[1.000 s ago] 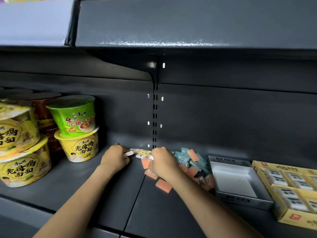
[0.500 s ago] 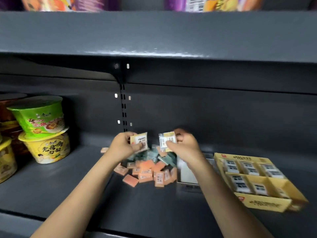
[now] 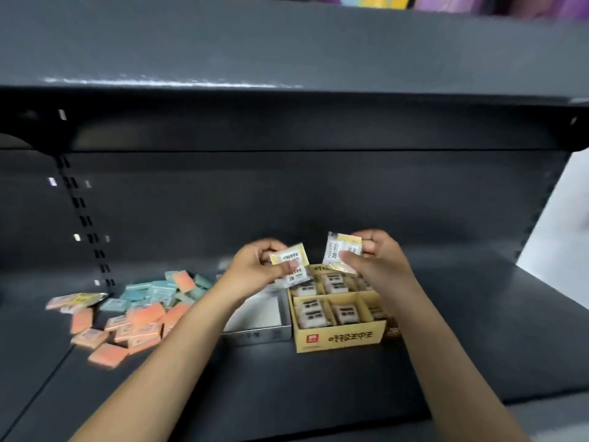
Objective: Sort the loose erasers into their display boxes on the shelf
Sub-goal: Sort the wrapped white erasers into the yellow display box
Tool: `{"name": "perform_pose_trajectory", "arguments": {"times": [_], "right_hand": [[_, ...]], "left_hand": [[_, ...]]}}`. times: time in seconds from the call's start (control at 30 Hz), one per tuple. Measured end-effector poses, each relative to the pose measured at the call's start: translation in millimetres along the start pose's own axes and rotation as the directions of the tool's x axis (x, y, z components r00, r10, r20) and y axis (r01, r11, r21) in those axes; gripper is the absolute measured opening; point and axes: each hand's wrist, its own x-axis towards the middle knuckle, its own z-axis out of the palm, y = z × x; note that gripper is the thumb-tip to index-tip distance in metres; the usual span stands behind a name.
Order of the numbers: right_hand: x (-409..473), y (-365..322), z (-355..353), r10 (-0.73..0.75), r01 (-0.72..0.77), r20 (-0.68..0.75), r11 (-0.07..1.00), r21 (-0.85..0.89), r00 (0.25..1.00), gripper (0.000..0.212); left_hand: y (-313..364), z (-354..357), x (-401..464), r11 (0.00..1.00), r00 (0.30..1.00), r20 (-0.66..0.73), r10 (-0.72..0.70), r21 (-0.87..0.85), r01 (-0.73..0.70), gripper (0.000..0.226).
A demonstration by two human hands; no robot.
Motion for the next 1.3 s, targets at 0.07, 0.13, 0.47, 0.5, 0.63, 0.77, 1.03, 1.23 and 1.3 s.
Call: {"name": "perform_pose_trajectory", "arguments": {"times": [0.07, 0.13, 0.47, 0.5, 0.63, 0.77, 1.03, 1.23, 1.3], "right_hand": [[3.8, 5.8, -20.5, -0.023, 0.021, -0.033, 0.998, -0.055, 0.999, 0.022], [7.7, 12.1, -38.2, -0.051, 0.047, -0.031, 0.993, -0.108, 0.998, 0.019], [22.9, 37.8, -80.6, 0.019, 0.053, 0.200, 0.935, -0.350, 0.980, 0.027], [24.2, 39.3, -81.2, 0.020, 0.058, 0.205, 0.929, -0.367, 0.979, 0.026], [25.9, 40.4, -82.4, 0.017, 0.081, 0.253, 0.925, -0.372, 0.967, 0.024], [27.2, 39.9, -83.0, 0.018, 0.091, 0.284, 0.926, -0.366, 0.959, 0.024], [27.6, 40.3, -82.6, 0.047, 0.092, 0.341, 0.920, -0.380, 0.939, 0.025], [25.8, 39.6, -82.6, 0.045, 0.092, 0.331, 0.917, -0.388, 0.943, 0.024], [24.8, 38.9, -82.1, 0.042, 0.096, 0.328, 0.914, -0.395, 0.944, 0.025]], "left_hand": [[0.7, 18.3, 3.9, 1.000, 0.999, 0.046, 0.007, 0.007, -0.008, 0.015], [0.9, 34.3, 7.0, 1.000, 0.996, 0.094, 0.009, 0.007, -0.010, 0.011], [-5.4, 77.6, 6.7, 0.972, 0.986, 0.151, -0.077, 0.233, 0.040, 0.015], [-5.0, 79.3, 5.8, 0.964, 0.986, 0.144, -0.079, 0.264, 0.039, 0.018], [-5.0, 83.2, 3.4, 0.949, 0.993, 0.103, -0.060, 0.314, 0.025, 0.028], [-5.5, 85.2, 3.2, 0.938, 0.996, 0.065, -0.067, 0.345, 0.041, 0.023], [-9.6, 85.4, 0.6, 0.912, 0.996, 0.065, -0.065, 0.409, 0.033, 0.012], [-8.0, 85.6, 0.2, 0.878, 0.996, 0.084, -0.039, 0.479, -0.006, 0.003], [-8.0, 86.1, 0.1, 0.877, 0.997, 0.073, -0.025, 0.481, -0.013, 0.006]]}}
